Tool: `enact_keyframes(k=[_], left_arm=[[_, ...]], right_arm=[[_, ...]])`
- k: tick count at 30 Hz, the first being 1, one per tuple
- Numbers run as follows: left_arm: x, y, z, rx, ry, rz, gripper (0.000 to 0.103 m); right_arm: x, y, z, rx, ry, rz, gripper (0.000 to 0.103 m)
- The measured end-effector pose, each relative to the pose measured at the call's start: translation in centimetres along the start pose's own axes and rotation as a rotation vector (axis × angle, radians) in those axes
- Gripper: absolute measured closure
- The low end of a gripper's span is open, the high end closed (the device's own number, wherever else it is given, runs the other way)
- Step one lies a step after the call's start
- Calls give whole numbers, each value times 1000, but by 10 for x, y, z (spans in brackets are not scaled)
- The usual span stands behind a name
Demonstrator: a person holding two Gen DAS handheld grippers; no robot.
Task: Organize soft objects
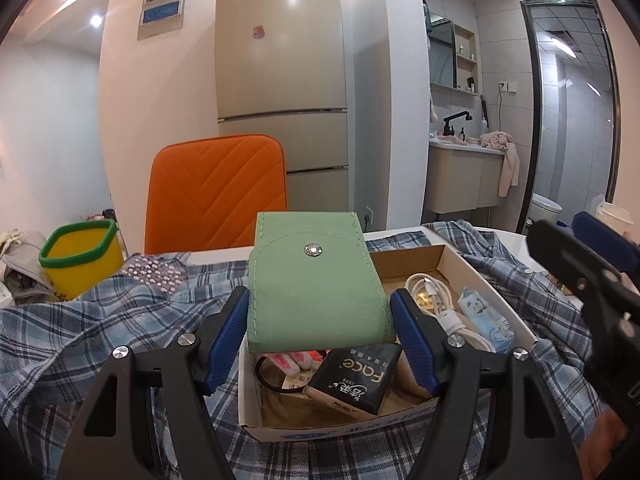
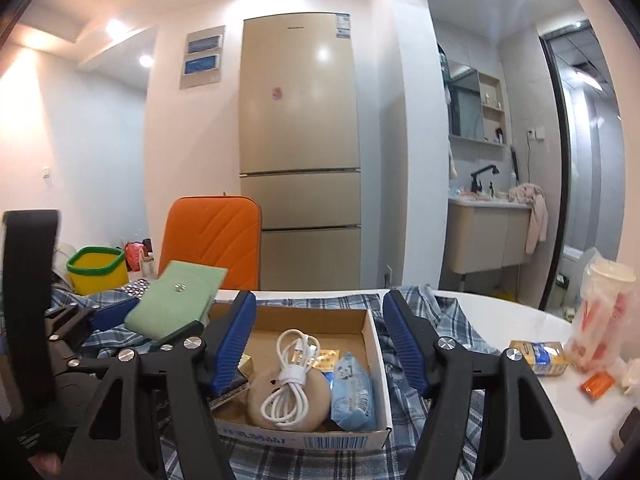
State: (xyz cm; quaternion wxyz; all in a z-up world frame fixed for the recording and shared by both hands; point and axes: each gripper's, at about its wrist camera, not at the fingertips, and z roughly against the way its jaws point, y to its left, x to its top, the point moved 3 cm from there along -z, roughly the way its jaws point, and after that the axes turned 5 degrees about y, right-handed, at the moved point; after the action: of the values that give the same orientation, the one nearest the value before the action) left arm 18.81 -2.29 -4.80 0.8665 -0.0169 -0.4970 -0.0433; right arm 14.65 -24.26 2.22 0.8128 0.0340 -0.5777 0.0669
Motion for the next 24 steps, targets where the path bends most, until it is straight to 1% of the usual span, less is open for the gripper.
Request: enact_keyframes(k=[3, 5, 7, 9, 10, 12, 18, 24], left_arm=[[1, 1, 0, 0, 4, 8, 33], [1, -1, 0, 4, 3, 1, 31], [1, -1, 2, 9, -5, -4, 16], [1, 0, 8, 14, -31, 2, 12], [1, 2, 11, 19, -44, 4, 7], [2, 3, 18, 23, -76, 9, 1], [4, 2, 41, 45, -191, 0, 1], [6, 7, 47, 34, -228, 10, 1]], right_arm=[[0, -1, 0, -1, 3, -7, 35], [1, -1, -1, -1, 5, -9, 35], [0, 0, 1, -1, 1, -8, 35], [0, -1, 3, 0, -5, -10, 35], [0, -1, 4, 0, -7, -11, 35], [0, -1, 5, -1, -16, -15, 35], [-1, -4, 13, 0, -53, -26, 34], [1, -8, 20, -14, -85, -43, 34]])
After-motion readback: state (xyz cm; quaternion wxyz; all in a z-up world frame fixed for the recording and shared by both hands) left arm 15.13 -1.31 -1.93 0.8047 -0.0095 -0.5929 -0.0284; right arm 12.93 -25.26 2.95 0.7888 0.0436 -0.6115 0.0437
